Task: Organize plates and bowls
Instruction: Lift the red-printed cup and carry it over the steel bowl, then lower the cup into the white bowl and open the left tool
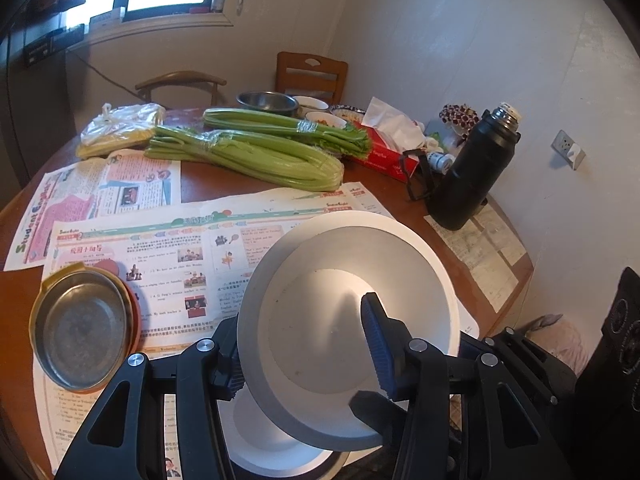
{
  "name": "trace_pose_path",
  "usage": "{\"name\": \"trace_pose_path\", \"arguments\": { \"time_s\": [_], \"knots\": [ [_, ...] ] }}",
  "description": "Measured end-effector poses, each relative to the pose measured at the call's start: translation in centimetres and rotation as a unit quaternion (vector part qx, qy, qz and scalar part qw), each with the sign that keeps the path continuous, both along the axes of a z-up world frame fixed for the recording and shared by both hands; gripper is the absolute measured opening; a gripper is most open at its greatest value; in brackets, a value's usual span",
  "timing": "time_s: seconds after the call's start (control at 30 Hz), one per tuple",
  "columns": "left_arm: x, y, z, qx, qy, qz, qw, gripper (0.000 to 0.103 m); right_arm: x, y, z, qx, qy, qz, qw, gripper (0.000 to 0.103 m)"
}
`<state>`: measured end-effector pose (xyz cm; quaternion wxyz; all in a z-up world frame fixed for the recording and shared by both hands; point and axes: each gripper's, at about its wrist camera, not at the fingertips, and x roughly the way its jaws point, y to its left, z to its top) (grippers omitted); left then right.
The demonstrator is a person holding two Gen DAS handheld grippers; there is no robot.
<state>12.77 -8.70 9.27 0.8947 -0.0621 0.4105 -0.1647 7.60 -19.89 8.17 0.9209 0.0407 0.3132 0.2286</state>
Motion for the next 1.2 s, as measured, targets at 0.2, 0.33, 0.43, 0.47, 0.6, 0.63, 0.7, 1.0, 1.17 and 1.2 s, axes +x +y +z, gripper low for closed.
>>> {"name": "trace_pose_path", "arguments": {
  "time_s": [0.2,0.33,0.43,0.47,0.6,0.63,0.7,1.0,1.17,1.2],
  "knots": [
    [-0.4,-0.1,0.3,0.001,0.000,0.001,1.0000,0.051,-0.6,-0.1,0.7,0.002,-0.011,0.004,1.000,0.058],
    [-0.9,-0.2,0.7,0.003,-0.005,0.001,1.0000,0.051,-1.0,-0.2,1.0,0.002,-0.015,0.004,1.000,0.058],
    [-1.3,-0.1,1.0,0.003,-0.007,0.002,1.0000,0.051,-1.3,-0.2,1.3,0.003,-0.018,0.005,1.000,0.058],
    [-1.5,-0.1,1.1,0.004,-0.009,0.002,0.9999,0.051,-1.4,-0.2,1.3,0.003,-0.019,0.006,1.000,0.058],
    [-2.1,0.3,1.5,0.003,-0.012,0.003,0.9999,0.051,-1.9,0.0,1.7,0.001,-0.024,0.012,1.000,0.058],
    [-2.3,0.4,1.5,0.003,-0.013,0.003,0.9999,0.051,-2.0,0.0,1.8,0.003,-0.024,0.013,1.000,0.058],
    [-2.6,0.5,1.7,0.004,-0.015,0.005,0.9999,0.051,-2.1,0.1,1.9,0.005,-0.024,0.016,1.000,0.058],
    [-3.5,1.0,1.6,0.007,-0.015,0.012,0.9998,0.051,-2.9,0.6,2.1,0.001,-0.025,0.025,0.999,0.058],
    [-3.8,1.3,1.3,0.007,-0.011,0.015,0.9998,0.051,-3.2,0.9,1.9,-0.002,-0.024,0.031,0.999,0.058],
    [-3.8,1.3,1.2,0.007,-0.010,0.015,0.9998,0.051,-3.3,0.9,1.8,-0.002,-0.023,0.032,0.999,0.058]
  ]
}}
